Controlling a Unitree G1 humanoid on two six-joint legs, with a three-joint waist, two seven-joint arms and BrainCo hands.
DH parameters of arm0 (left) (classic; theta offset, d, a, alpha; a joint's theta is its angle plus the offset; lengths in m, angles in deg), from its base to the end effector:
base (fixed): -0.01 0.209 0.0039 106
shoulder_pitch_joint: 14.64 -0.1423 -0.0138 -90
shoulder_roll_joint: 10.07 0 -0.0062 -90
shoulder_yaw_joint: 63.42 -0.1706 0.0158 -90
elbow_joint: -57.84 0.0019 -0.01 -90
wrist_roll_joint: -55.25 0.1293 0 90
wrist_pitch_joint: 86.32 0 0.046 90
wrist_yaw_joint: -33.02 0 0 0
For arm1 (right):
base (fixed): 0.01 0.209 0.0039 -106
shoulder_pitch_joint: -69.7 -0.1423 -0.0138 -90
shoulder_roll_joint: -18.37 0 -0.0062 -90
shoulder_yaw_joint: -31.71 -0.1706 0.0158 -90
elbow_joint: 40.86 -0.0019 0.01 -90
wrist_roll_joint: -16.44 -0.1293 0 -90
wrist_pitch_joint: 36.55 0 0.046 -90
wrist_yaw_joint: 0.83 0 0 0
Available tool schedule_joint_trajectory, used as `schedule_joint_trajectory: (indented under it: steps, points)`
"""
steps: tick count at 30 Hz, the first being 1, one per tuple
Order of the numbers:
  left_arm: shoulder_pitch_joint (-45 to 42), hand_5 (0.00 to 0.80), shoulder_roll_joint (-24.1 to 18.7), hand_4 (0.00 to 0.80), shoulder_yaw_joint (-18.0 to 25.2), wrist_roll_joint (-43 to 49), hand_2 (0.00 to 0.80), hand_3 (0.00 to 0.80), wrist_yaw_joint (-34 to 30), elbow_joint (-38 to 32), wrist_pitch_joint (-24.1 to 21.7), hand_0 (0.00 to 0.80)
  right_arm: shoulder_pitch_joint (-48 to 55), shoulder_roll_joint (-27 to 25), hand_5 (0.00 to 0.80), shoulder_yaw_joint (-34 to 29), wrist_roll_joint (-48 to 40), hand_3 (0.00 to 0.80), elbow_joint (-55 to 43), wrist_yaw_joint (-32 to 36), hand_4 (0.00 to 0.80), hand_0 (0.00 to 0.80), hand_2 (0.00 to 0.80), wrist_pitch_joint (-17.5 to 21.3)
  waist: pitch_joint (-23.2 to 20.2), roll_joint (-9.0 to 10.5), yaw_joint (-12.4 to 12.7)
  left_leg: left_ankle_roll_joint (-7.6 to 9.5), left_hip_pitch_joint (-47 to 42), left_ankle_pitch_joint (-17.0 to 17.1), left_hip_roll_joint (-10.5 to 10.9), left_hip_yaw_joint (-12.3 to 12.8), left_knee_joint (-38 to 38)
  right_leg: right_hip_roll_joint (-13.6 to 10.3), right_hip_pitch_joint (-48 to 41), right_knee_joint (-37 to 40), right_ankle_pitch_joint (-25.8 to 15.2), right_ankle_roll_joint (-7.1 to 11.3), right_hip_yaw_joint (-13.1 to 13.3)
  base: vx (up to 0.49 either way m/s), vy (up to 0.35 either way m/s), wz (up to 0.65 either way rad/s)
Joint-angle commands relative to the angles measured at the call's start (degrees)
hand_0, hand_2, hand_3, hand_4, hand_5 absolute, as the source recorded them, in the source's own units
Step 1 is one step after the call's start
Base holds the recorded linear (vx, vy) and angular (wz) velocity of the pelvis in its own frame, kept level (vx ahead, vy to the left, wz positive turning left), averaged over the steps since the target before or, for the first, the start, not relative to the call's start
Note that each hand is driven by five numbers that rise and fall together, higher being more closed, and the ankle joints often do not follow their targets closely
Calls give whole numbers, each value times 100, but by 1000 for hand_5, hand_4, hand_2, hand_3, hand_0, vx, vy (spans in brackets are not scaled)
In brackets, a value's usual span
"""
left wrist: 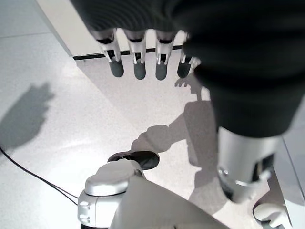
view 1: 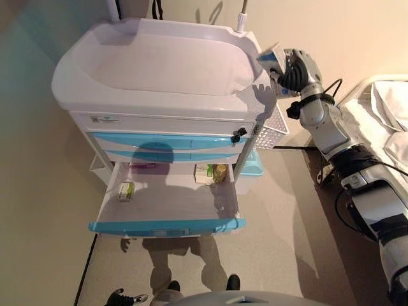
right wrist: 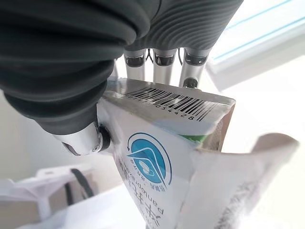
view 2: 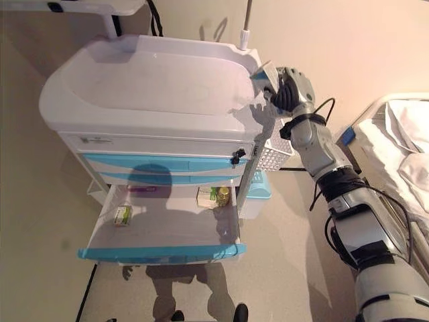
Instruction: Open the drawer and pick up the medicine
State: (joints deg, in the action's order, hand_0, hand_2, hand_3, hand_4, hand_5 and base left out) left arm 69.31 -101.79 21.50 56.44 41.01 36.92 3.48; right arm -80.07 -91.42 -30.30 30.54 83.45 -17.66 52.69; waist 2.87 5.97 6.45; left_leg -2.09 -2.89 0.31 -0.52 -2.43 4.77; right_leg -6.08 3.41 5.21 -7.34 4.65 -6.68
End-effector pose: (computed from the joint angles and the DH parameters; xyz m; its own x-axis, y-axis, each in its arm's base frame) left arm 0.0356 0.2468 -0.0914 0.2715 0.3916 -0.8791 0.0743 0.9022 0.4248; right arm 0.3301 -0.1774 0.2277 0.8723 0.0973 0.4792 0.3735 0.4997 -0.7815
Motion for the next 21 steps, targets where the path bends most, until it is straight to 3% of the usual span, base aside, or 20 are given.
schedule_joint_trajectory:
  steps: [1, 7, 21]
  points:
    - [232, 0, -353, 0, -113, -84, 0, 0, 155, 293, 17, 0, -689, -82, 800, 89, 54, 800, 255, -173, 800, 800, 800, 64, -77, 220, 116, 177, 469, 56, 206, -305, -179, -51, -252, -181, 223, 425, -115, 0, 0, 0]
    - [252, 0, -464, 0, -162, -101, 0, 0, 161, 356, -7, 0, -1574, 95, 800, 772, 234, 800, 813, -31, 800, 800, 800, 72, -85, 355, 220, 164, 525, 72, 208, -376, -185, -40, -227, -165, 210, 424, -151, 4, -5, 3]
    - [299, 0, -597, 0, -238, -189, 0, 0, 229, 419, -11, 0, -2381, 660, 800, 1513, 345, 800, 1694, 158, 800, 800, 800, 74, 6, 604, 446, 158, 698, 81, 239, -506, -277, -31, -149, -158, 171, 416, -240, 0, -6, 6]
